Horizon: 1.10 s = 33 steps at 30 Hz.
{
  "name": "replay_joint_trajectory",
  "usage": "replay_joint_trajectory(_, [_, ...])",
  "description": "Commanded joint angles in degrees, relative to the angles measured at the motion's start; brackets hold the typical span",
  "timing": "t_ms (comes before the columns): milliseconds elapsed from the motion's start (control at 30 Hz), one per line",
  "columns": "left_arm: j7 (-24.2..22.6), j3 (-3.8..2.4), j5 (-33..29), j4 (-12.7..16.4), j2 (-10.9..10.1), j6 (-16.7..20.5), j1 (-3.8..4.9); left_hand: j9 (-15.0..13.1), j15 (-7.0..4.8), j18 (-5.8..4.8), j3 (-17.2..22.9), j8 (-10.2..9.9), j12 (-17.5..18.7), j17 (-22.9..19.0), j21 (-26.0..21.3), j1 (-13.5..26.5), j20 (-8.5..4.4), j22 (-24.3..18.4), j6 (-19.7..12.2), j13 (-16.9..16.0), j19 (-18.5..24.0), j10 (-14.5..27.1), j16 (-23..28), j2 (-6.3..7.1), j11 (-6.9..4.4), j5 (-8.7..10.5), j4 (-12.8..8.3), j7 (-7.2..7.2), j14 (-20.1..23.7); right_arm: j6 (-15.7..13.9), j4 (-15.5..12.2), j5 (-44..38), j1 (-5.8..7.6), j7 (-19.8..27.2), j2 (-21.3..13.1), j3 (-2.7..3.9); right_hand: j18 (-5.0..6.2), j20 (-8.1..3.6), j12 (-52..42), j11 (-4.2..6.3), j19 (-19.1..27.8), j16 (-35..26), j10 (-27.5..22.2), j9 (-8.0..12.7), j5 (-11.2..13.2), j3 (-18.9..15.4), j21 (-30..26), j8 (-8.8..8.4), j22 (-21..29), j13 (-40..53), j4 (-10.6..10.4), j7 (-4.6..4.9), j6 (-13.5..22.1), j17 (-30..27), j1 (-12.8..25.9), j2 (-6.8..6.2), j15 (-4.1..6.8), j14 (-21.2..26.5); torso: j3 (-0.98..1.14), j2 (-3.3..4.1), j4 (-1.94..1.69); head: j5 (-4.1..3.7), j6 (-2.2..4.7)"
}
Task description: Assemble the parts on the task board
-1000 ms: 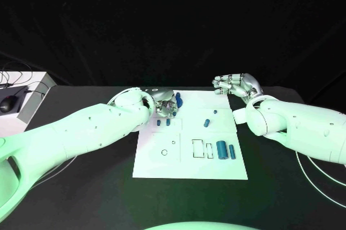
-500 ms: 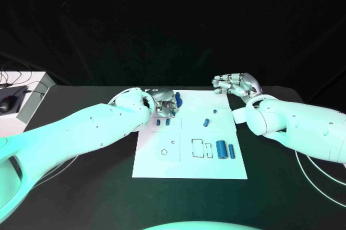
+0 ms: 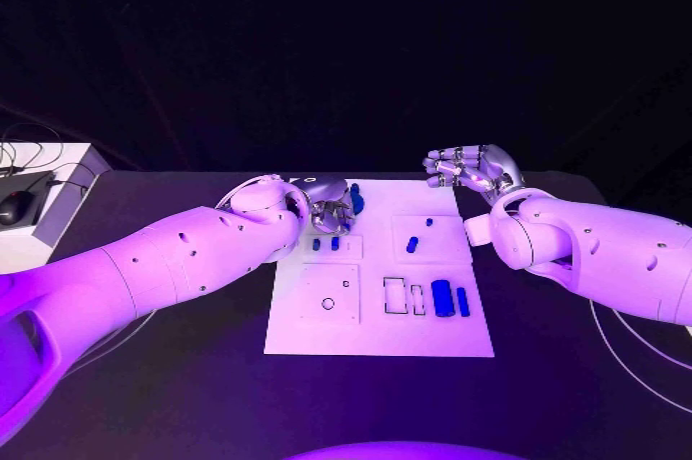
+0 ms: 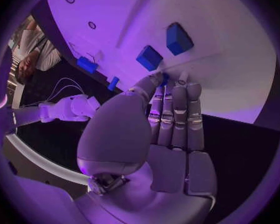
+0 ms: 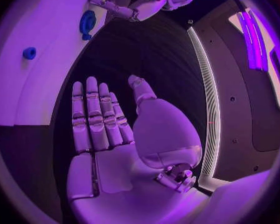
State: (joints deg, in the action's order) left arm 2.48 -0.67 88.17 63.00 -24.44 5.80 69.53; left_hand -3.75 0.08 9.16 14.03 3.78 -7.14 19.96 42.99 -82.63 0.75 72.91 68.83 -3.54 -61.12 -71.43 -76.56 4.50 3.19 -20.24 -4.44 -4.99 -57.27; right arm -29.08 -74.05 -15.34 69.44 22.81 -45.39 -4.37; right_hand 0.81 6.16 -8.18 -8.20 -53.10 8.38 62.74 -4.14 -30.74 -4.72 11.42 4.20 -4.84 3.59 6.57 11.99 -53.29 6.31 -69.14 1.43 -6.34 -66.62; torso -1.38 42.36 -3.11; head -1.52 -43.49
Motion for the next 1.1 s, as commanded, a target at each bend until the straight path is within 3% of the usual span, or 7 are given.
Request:
replay_joint_trajectory(33, [-1.0,0.03,-0.3,0.1,0.1,1.0,0.01,-0.1,-0.15,0.18,0.1,-0.2,0.8,0.4,0.5,-0.3,-0.55,0.2,0.9,-0.1,-0.4,-1.3,-0.2,-0.88,-0.31,0.30,-0.9,-0.15,-0.9,0.7,-0.1,0.0,0.02,0.7,0.0,0.02,-0.81,-0.23,0.2,0.02,0.3,-0.2,-0.1,0.1,-0.2,0.5,-0.1,-0.31,0.1,-0.1,0.0,0.03,0.4,0.0,0.3,0.24,0.08,0.2,0.04,-0.02,0.02,-0.02,0.00])
replay_joint_trajectory(233, [-1.4,0.03,-0.5,0.2,-0.1,4.5,0.00,-0.2,-0.83,0.37,1.9,-0.2,1.7,1.5,1.6,-0.5,-1.39,0.9,2.8,-0.3,-1.7,-3.7,0.1,-1.41,-0.70,0.42,-2.6,-0.48,-3.4,0.7,-0.1,0.0,0.03,0.7,0.0,0.02,-0.81,-0.23,0.2,0.02,0.3,-0.2,-0.1,0.1,-0.2,0.5,-0.1,-0.31,0.1,-0.1,0.0,0.03,0.4,0.0,0.3,0.24,0.08,0.2,-0.01,0.02,-0.01,-0.07,0.06])
replay_joint_trajectory(467, [-1.5,0.01,-1.2,0.9,-0.6,5.9,-0.05,-0.1,-0.65,1.07,3.7,-0.2,3.1,3.5,1.8,0.7,-0.88,1.2,2.2,-0.3,-1.8,-4.0,1.6,-1.28,-0.41,0.49,-4.0,-0.91,-4.2,0.7,0.0,0.0,0.03,0.7,0.0,0.02,-0.81,-0.22,0.3,0.03,0.3,-0.3,0.0,0.1,-1.9,0.7,-0.1,-0.31,0.1,-0.1,0.1,0.04,0.4,0.0,0.3,0.23,0.08,0.3,0.00,0.00,0.02,-0.05,0.19])
replay_joint_trajectory(667, [-1.5,-0.15,-2.3,3.1,-2.3,6.3,-0.18,-0.1,-0.48,1.41,3.6,-0.2,3.1,4.8,1.8,0.9,-0.57,1.4,1.7,-0.3,-1.7,-3.5,2.3,-1.34,-0.20,0.50,-4.3,-1.13,-4.3,0.8,0.0,-0.1,0.03,0.7,0.0,0.02,-0.81,-0.21,0.3,0.02,0.3,-0.3,0.0,0.1,-2.3,0.9,-0.1,-0.31,0.1,-0.1,0.2,0.03,0.4,-0.1,0.5,0.19,0.08,0.3,-0.07,-0.03,0.03,-0.08,0.26])
replay_joint_trajectory(900, [-0.9,-0.97,-3.6,6.1,-5.0,4.8,-0.22,0.0,-0.34,1.40,3.5,-0.2,3.3,5.6,1.6,1.1,-0.47,1.4,1.2,-0.2,-1.6,-3.2,2.8,-1.21,-0.04,0.48,-4.3,-1.25,-4.2,0.8,0.0,-0.1,0.03,0.7,-0.2,0.02,-0.81,-0.21,0.4,0.02,0.3,-0.3,0.0,0.1,-2.3,0.9,-0.1,-0.31,0.1,-0.1,0.2,0.03,0.4,-0.1,0.5,0.18,0.08,0.3,-0.04,-0.15,-0.13,-0.09,0.14])
replay_joint_trajectory(1100, [-0.3,-1.68,-4.3,8.0,-6.8,3.9,-0.27,0.0,-0.27,1.37,3.3,-0.2,3.3,5.8,1.6,1.2,-0.42,1.4,1.0,-0.2,-1.6,-3.0,2.8,-1.11,0.01,0.48,-4.0,-1.31,-4.2,0.8,0.0,-0.1,0.02,0.7,-0.2,0.02,-0.81,-0.21,0.4,0.02,0.3,-0.3,0.0,0.1,-2.3,0.9,-0.1,-0.31,0.1,-0.1,0.2,0.03,0.4,-0.1,0.5,0.18,0.08,0.3,-0.14,-0.16,-0.17,-0.10,0.09])
